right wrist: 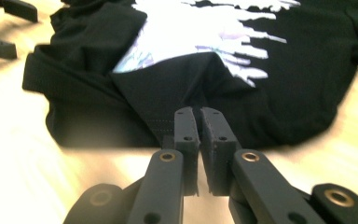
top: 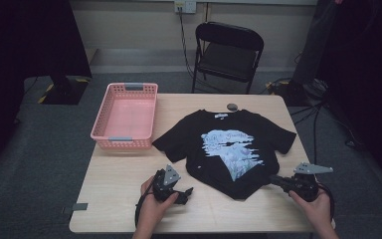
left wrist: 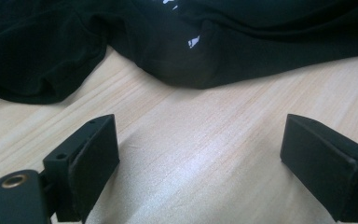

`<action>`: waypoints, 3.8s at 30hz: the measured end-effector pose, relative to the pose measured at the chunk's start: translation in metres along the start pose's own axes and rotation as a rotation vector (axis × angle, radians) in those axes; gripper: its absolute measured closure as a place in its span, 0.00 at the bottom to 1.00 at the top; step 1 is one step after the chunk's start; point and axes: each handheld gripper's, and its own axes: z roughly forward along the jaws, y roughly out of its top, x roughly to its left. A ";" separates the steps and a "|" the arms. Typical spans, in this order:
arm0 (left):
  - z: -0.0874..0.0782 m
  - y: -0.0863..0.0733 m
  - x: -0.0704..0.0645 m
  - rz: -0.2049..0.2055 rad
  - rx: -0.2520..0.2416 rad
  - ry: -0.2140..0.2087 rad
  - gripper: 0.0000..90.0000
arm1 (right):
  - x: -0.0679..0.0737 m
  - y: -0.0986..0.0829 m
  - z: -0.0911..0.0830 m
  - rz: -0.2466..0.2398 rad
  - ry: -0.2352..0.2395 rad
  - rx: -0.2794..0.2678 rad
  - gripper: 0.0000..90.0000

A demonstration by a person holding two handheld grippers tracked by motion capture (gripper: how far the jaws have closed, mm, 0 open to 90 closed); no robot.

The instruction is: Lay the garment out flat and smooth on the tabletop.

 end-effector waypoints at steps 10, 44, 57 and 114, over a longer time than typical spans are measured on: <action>0.000 0.000 0.000 0.000 0.000 -0.001 0.12 | 0.005 -0.025 -0.016 -0.002 -0.009 0.023 0.94; 0.000 0.000 0.000 0.000 0.000 0.000 0.12 | -0.006 -0.003 0.011 0.031 0.017 -0.015 0.98; 0.000 0.000 0.000 0.000 0.000 0.000 0.12 | -0.014 -0.025 -0.022 0.105 -0.003 -0.057 0.99; 0.000 0.000 0.000 0.000 0.000 0.000 0.12 | -0.040 -0.010 0.004 -0.012 -0.227 0.056 0.16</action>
